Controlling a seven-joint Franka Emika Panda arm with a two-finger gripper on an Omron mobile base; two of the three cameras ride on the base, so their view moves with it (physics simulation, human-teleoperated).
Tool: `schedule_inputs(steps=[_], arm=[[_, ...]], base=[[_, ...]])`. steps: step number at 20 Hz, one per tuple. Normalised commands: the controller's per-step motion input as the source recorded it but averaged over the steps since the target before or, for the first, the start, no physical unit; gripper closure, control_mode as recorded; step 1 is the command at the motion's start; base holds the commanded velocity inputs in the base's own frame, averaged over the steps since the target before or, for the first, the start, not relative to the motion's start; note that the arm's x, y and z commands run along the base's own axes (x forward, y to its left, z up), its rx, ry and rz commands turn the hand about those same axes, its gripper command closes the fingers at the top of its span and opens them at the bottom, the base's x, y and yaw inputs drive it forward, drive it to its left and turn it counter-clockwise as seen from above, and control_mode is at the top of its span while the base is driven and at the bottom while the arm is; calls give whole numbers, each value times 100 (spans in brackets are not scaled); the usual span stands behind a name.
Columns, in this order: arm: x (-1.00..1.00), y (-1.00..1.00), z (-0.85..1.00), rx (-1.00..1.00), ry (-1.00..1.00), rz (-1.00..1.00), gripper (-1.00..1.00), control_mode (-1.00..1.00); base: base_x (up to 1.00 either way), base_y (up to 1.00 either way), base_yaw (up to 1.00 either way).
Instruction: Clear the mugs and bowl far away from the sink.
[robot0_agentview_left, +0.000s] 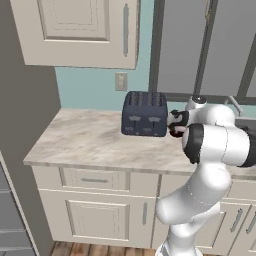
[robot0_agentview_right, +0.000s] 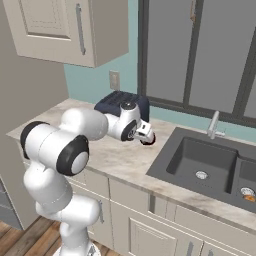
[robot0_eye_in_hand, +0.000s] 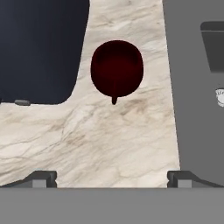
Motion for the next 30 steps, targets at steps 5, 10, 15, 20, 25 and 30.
schedule_inputs(steps=[5,10,15,20,25,30], arm=[[8,0,0,0,0,0,-100,-100],[29,0,-12,0,0,1,-100,-100],[16,-2,-20,0,0,5,-100,-100],[5,-21,-18,0,-1,9,-100,-100],[9,-26,-9,2,-3,9,-100,-100],[21,-1,-7,0,-4,4,-100,-100]], base=[[0,0,0],[0,0,0],[0,0,0],[0,0,0],[0,0,0],[0,0,0]])
